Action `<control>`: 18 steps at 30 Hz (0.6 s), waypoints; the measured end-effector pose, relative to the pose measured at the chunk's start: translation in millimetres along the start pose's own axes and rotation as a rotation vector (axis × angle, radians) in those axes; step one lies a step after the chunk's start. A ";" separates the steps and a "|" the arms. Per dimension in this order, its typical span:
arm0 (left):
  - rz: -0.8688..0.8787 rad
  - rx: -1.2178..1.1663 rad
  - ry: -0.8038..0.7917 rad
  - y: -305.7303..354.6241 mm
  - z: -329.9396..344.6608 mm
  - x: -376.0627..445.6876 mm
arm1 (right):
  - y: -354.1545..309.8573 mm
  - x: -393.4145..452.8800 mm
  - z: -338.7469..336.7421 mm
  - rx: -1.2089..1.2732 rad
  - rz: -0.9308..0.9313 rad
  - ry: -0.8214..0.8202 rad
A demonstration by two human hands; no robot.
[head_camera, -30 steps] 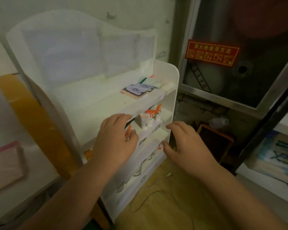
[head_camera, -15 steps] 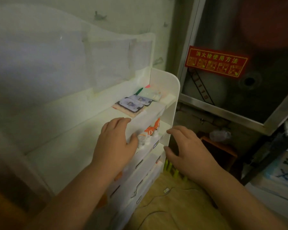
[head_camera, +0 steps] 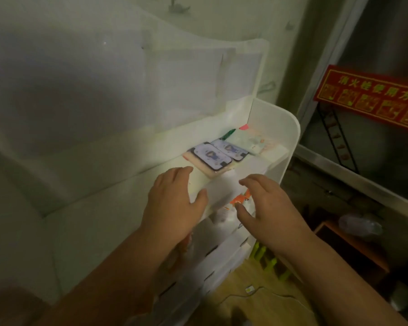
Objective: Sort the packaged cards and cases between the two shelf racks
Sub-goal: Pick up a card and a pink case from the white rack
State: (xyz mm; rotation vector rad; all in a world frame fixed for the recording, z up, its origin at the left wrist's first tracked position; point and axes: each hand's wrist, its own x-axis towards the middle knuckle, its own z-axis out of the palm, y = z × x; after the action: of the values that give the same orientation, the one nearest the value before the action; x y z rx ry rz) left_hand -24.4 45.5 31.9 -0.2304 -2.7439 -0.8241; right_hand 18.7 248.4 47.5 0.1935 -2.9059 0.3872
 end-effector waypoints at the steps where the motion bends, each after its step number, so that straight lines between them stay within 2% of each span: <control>1: -0.017 0.013 0.005 -0.5 4.1 7.7 | 6.8 11.0 1.8 0.015 -0.015 -0.010; 8: -0.105 0.138 0.083 12.5 49.4 63.4 | 64.0 97.0 16.4 0.085 -0.126 -0.081; 14: -0.178 0.089 0.020 39.4 98.5 117.9 | 112.7 149.6 18.8 0.113 -0.175 -0.106; 18: -0.309 0.147 -0.030 44.6 136.2 146.9 | 145.1 177.7 19.5 0.099 -0.222 -0.138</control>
State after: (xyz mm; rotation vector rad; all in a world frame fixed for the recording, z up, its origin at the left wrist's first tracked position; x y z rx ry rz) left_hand -182.4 169.5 -10.8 0.2168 -2.8940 -0.6887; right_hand -179.9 363.8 32.1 0.5744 -2.9572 0.4965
